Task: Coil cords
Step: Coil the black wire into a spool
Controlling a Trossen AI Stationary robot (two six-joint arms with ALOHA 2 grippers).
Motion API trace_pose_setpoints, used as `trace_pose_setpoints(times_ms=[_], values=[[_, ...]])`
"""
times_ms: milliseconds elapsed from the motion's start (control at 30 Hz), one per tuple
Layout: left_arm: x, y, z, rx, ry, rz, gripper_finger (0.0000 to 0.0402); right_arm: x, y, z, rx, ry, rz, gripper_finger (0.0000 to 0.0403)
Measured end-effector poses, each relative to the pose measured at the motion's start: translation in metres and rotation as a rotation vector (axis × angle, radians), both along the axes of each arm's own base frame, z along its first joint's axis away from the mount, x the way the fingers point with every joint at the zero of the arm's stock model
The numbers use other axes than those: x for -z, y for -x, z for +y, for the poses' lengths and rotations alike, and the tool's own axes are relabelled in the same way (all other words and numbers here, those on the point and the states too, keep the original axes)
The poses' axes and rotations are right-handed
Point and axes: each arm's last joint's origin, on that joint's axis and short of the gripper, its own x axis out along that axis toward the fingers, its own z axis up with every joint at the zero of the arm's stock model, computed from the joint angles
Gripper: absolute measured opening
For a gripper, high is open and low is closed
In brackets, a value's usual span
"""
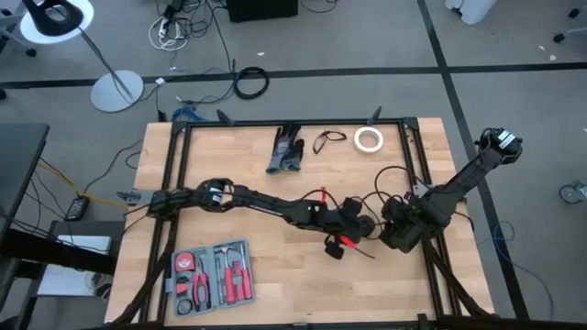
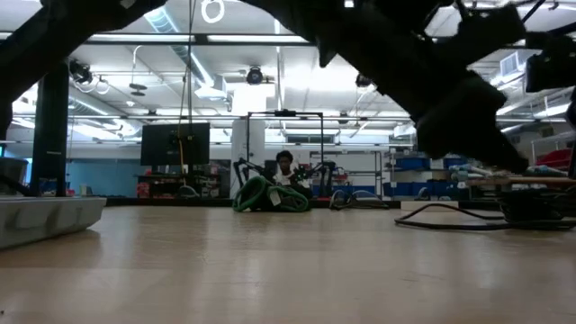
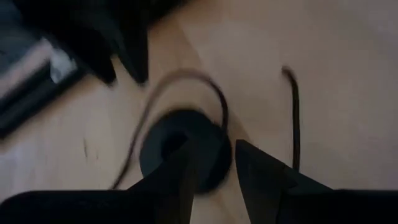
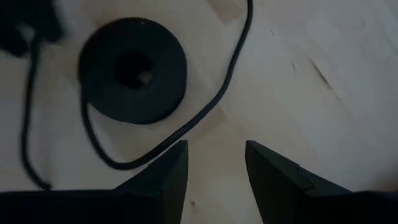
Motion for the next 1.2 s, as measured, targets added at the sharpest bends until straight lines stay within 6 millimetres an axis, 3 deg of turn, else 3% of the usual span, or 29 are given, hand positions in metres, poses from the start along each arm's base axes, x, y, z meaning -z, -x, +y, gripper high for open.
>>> trace_pose_setpoints(times_ms=[333, 500, 733, 1000, 1200], values=[[0.015, -0.001, 0.002, -0.01, -0.101, 0.061, 0.0117, -0.011, 0.017, 0.003, 0.037, -0.082, -0.124, 0.0151], [0.024, -0.006, -0.002, 0.01, -0.201, 0.02, 0.0117, 0.005, 0.019, 0.001, 0.064, -0.108, -0.134, 0.015], [0.037, -0.007, -0.011, -0.097, -0.37, 0.006, 0.0117, 0.027, 0.023, -0.003, 0.1, -0.094, -0.211, 0.015], [0.036, -0.008, -0.014, -0.069, -0.375, -0.014, 0.0117, 0.04, 0.022, 0.003, 0.036, -0.178, -0.313, 0.015], [0.036, -0.009, -0.013, -0.055, -0.359, -0.023, 0.0117, 0.041, 0.019, 0.003, 0.003, -0.147, -0.348, 0.0149]])
